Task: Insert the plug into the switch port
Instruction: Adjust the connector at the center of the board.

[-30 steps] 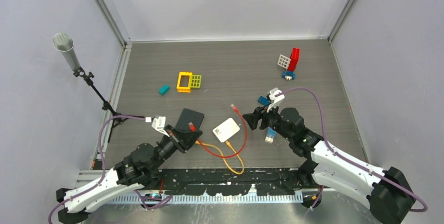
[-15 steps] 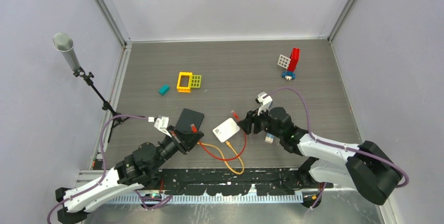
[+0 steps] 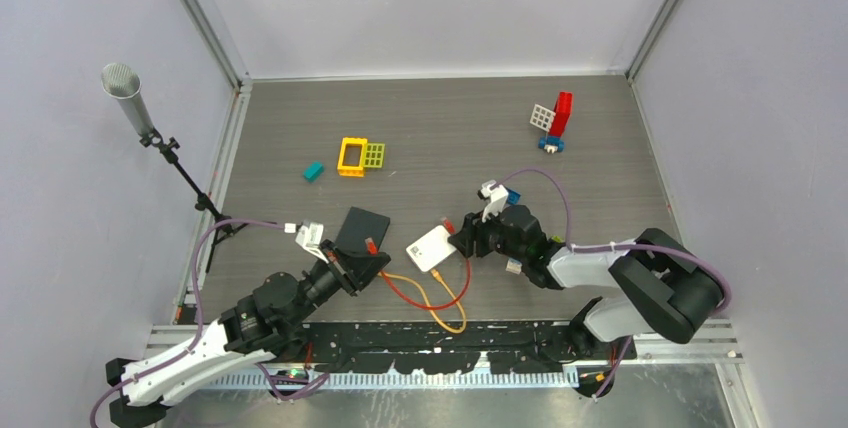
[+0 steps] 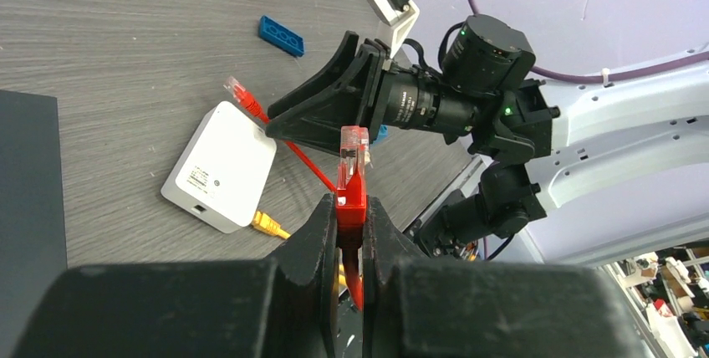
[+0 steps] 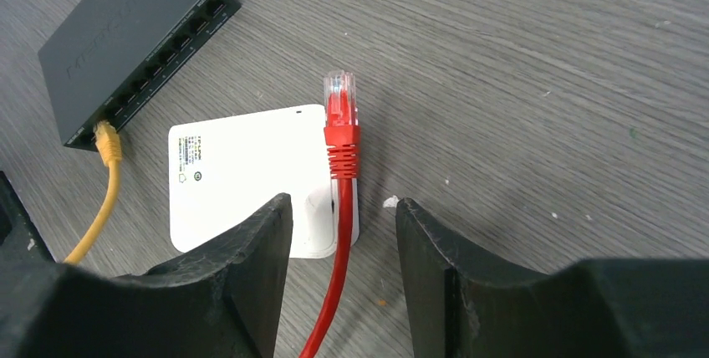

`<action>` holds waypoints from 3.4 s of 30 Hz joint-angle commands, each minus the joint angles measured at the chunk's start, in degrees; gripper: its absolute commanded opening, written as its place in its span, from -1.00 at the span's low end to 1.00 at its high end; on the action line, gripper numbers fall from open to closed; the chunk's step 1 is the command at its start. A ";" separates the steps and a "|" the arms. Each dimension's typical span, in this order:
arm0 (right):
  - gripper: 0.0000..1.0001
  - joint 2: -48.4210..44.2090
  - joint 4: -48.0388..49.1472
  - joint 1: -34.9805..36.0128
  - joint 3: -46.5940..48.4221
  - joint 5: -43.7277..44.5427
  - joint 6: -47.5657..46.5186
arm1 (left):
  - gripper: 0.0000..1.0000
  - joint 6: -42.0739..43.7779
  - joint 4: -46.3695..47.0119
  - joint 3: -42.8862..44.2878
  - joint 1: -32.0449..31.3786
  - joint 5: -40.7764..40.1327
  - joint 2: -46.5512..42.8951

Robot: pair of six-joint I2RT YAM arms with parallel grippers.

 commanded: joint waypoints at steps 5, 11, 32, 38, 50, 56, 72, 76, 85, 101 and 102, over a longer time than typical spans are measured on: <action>-0.12 3.53 7.88 -0.19 1.93 -1.82 0.69 | -1.00 0.80 3.83 0.53 -0.18 0.90 0.45; -0.52 1.50 5.56 -0.16 2.04 -1.66 -0.32 | -1.00 0.71 3.88 0.35 -0.16 0.73 0.32; -0.99 -35.08 -40.56 -0.07 20.27 -11.10 -13.21 | 0.48 5.63 4.60 0.58 -0.16 1.88 -0.74; -0.99 -42.93 -40.64 1.32 19.22 -18.35 -11.69 | 0.48 9.58 6.66 1.07 -0.20 3.14 -2.42; -0.99 -49.14 -38.51 1.42 20.23 -30.72 -13.15 | 0.61 17.39 13.35 2.03 -0.23 8.21 -2.52; -0.99 -50.57 -35.76 1.46 19.36 -32.40 -13.77 | 0.60 18.17 14.06 1.86 -0.16 9.97 -2.50; -0.99 -53.05 -25.78 1.47 18.95 -46.43 -11.49 | 0.56 19.08 18.34 -0.09 -0.16 14.46 -1.92; -0.99 -53.57 -26.81 1.45 18.74 -45.86 -13.28 | 0.56 19.72 20.53 0.53 -0.18 16.33 -0.70; -0.99 -52.37 -35.21 1.47 20.23 -35.23 -18.97 | 0.56 23.51 29.58 4.31 -0.21 21.68 8.42; -0.99 -46.34 -37.95 1.45 22.34 -24.94 -20.55 | 0.62 26.90 50.93 14.08 -0.20 21.41 32.29; -0.99 -46.11 -37.69 1.46 22.30 -24.76 -20.51 | 0.62 26.83 51.69 14.55 -0.16 21.11 34.14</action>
